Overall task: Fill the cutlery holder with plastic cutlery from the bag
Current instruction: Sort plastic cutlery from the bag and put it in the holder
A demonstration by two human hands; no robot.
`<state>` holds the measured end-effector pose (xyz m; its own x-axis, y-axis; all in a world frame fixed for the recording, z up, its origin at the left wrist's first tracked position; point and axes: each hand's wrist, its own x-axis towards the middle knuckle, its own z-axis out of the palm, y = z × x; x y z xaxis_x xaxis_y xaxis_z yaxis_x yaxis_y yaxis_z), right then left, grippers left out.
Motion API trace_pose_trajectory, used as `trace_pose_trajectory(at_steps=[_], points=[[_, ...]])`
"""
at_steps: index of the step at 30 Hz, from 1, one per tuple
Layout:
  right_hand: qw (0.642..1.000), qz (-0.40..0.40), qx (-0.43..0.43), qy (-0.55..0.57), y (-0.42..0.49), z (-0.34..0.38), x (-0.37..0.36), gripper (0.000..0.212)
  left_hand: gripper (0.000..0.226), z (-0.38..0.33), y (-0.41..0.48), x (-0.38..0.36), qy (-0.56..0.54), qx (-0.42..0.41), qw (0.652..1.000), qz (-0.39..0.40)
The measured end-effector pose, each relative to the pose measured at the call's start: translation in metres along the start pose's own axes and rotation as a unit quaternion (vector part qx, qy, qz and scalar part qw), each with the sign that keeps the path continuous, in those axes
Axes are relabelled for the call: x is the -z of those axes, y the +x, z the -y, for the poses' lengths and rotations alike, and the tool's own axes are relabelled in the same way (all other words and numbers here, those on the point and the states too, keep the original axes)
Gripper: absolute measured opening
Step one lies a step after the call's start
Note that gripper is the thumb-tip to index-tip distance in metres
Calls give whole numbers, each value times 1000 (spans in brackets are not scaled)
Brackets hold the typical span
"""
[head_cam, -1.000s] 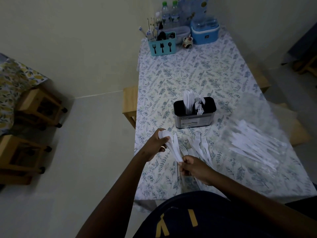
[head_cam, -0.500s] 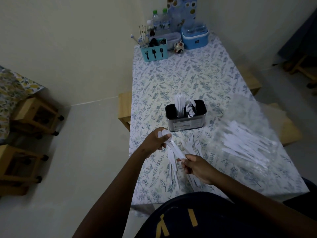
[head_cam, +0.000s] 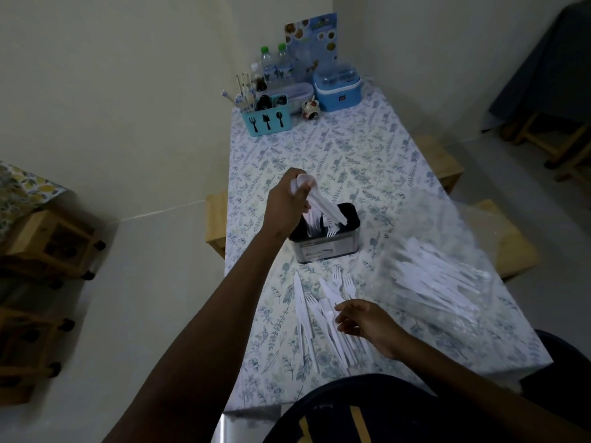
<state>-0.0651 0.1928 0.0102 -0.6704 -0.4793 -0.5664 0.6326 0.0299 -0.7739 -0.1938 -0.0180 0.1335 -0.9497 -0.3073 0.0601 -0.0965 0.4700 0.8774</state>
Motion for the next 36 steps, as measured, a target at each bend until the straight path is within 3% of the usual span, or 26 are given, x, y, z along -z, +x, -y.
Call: trace_pose_trajectory(at_steps=[6,12,17,20,29,33,36], points=[[1000,-8,11,4,-4,3,15,24,12,-7,27,-41,13,-41,998,55],[1000,-28,-2,11,-6,1,29,19,20,12,32,-67,87,8,990,115],[999,-43,-10,-1,-5,1,36,19,48,13,27,-75,187,-36,966,178],[999,-49,-12,-16,-5,1,39,19,26,9,28,-81,277,-50,940,192],[997,-59,-16,-44,-2,0,39,15,19,18,24,-87,348,-79,917,180],[994,-69,-4,-90,0,-4,37,14,21,18,12,-82,253,-81,949,169],[991,-73,7,-115,2,-9,35,10,26,24,-7,-75,203,-96,971,79]])
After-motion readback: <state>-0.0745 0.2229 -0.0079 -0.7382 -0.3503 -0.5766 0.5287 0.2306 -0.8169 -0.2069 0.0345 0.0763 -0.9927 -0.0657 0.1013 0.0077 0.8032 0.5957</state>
